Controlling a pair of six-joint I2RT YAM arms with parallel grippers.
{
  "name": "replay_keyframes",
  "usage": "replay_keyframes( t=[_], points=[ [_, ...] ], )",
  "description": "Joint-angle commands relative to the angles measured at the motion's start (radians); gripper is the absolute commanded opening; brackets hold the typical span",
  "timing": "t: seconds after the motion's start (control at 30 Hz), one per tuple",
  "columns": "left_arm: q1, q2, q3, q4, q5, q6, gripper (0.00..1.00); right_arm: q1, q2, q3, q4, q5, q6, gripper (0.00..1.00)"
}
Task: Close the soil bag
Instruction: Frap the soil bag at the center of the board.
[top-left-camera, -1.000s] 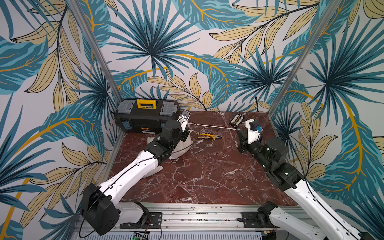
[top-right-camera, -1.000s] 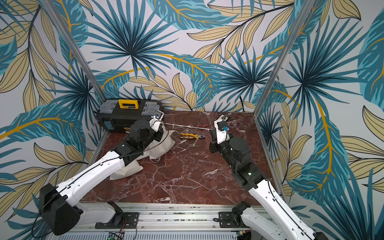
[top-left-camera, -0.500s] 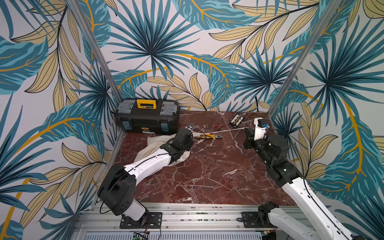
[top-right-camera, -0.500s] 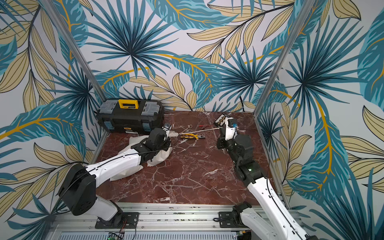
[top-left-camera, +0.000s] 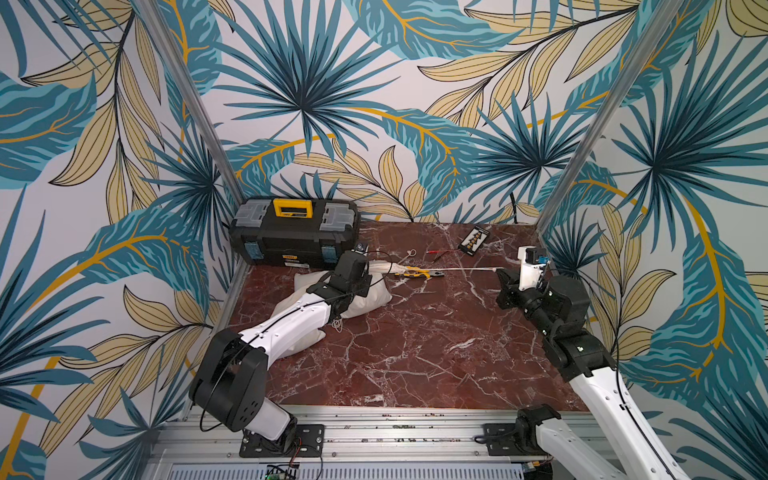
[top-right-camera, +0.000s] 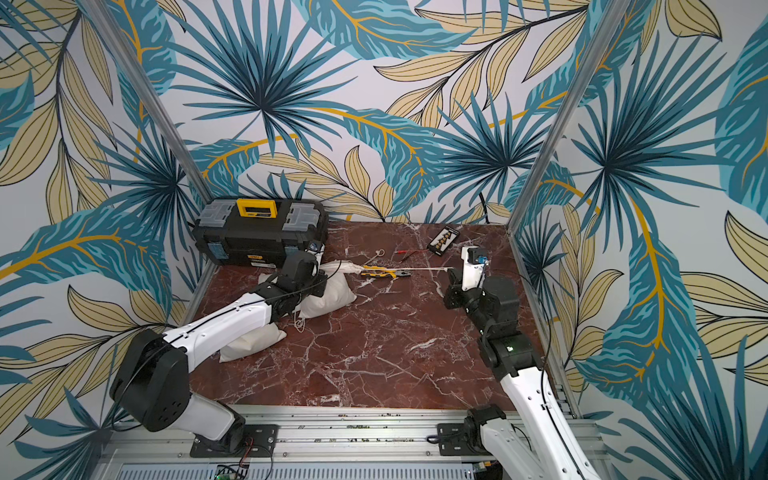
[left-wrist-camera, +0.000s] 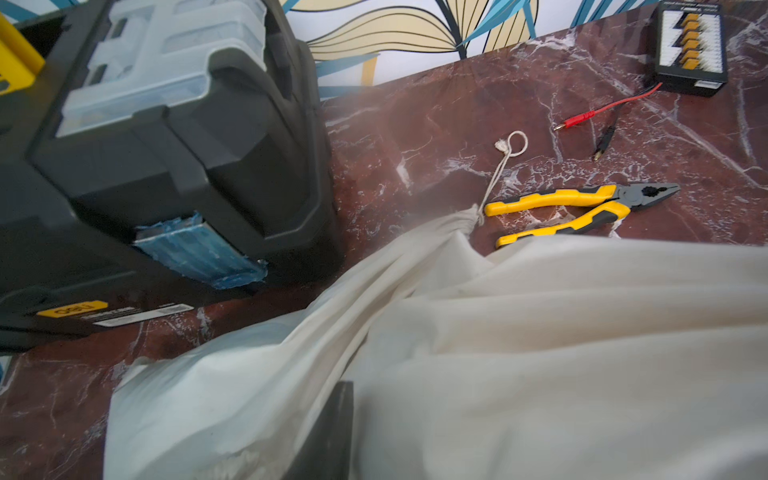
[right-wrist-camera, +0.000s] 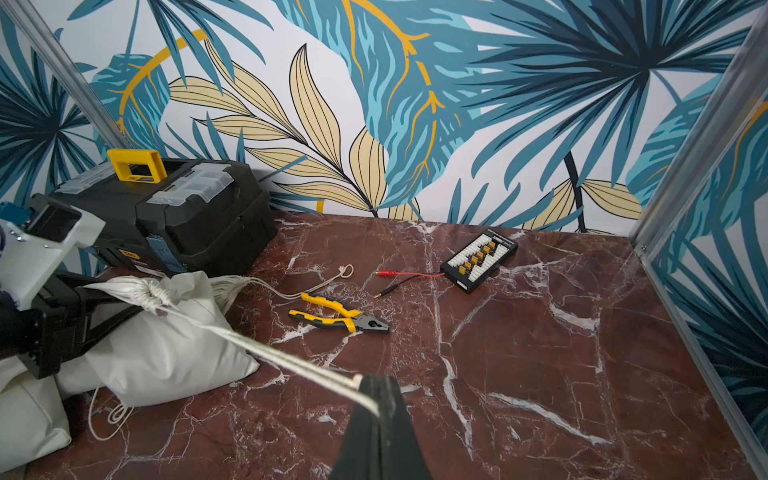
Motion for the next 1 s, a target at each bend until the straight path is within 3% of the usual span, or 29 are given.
replay_keyframes(
  t=[0.0,0.07,0.17,0.47,0.63,0.97],
  points=[
    [0.050,-0.063,-0.069,-0.034,-0.181,0.062,0.37,-0.068,-0.018,-0.007,0.206,0.017,0.034,0.00],
    [-0.036,-0.089,-0.094,0.043,-0.086,0.130,0.45,-0.067,0.024,-0.009,0.231,-0.127,0.043,0.00],
    [-0.140,-0.093,-0.102,0.132,0.076,0.198,0.56,-0.065,0.070,-0.004,0.251,-0.237,0.048,0.00],
    [-0.312,-0.031,0.021,0.165,0.373,0.350,0.86,-0.044,0.078,0.025,0.212,-0.350,0.030,0.00],
    [-0.357,0.023,0.098,0.143,0.438,0.406,0.88,-0.040,0.066,0.018,0.208,-0.345,0.034,0.00],
    [-0.363,0.122,0.231,0.010,0.548,0.462,0.86,-0.038,0.040,0.032,0.172,-0.313,0.003,0.00]
  ],
)
